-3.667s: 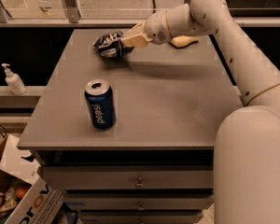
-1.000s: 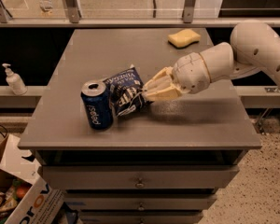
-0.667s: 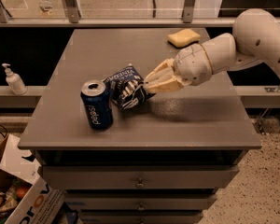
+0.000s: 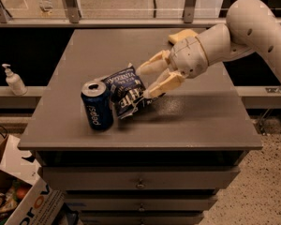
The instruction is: Move blue chip bag near pepsi can
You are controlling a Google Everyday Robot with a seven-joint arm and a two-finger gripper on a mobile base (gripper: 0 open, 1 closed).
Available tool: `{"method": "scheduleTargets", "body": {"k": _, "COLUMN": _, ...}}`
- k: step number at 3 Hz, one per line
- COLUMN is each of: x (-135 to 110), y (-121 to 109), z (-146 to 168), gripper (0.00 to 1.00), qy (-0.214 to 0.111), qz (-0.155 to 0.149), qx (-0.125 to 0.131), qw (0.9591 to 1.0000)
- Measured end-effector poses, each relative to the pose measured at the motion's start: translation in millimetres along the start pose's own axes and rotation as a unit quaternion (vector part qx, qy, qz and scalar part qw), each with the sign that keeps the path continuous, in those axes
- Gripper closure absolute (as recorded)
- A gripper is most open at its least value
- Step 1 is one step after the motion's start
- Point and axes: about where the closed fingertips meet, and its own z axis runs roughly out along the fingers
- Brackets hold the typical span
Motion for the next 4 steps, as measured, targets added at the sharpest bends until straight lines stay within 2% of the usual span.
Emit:
{"method": "scheduleTargets", "body": {"k": 1, "x": -11.0, "y": -1.3, "z": 0.2, "gripper": 0.00, "qy": 0.003, "qz": -0.009, "qx": -0.015, "qw": 0.9998}}
{"method": "scheduleTargets", "body": {"k": 2, "x": -6.9, "y": -5.6, "z": -11.4, "gripper": 0.00, "qy": 0.012, "qz": 0.008, "qx": 0.018, "qw": 0.9997}}
{"method": "scheduleTargets", "body": {"k": 3, "x": 8.8, "y": -9.6, "z": -32.9, "gripper": 0.00, "qy": 0.027, "qz": 0.049, "qx": 0.099, "qw": 0.9935}}
{"method": "scheduleTargets", "body": {"k": 4, "x": 25.7, "y": -9.5, "z": -52.4, "gripper": 0.00, "qy": 0.038, "qz": 0.087, "qx": 0.180, "qw": 0.9790}}
